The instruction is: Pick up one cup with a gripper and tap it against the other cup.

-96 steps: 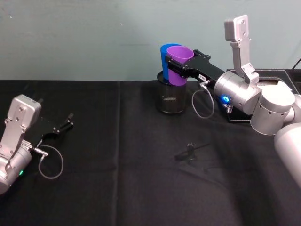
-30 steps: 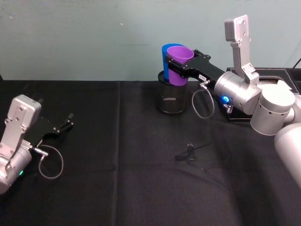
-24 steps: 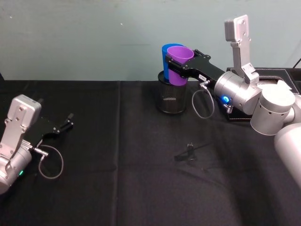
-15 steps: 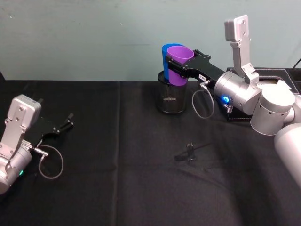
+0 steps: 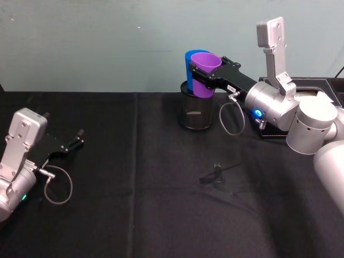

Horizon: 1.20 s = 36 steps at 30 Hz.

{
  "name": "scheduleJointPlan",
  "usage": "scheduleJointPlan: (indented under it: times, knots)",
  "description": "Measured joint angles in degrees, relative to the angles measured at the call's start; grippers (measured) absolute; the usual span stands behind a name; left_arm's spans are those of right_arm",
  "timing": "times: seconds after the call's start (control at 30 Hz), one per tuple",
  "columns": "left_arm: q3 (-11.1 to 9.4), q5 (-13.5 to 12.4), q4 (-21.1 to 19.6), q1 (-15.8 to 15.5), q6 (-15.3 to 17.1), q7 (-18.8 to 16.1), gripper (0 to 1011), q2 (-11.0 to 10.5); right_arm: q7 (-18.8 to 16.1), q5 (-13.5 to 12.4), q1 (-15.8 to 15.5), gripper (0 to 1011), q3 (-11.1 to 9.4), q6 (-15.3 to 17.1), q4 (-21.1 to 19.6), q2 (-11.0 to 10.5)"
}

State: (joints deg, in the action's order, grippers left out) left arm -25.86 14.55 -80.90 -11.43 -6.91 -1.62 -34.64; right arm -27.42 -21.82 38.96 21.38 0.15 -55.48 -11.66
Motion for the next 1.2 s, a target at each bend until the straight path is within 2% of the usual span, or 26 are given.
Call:
scheduleJointPlan:
  times: [1.2]
  knots:
    - [0.0, 0.0, 0.0, 0.0, 0.0, 0.0, 1000, 0.0, 0.0, 0.0, 0.0, 730, 0.0, 0.0, 0.0, 0.0]
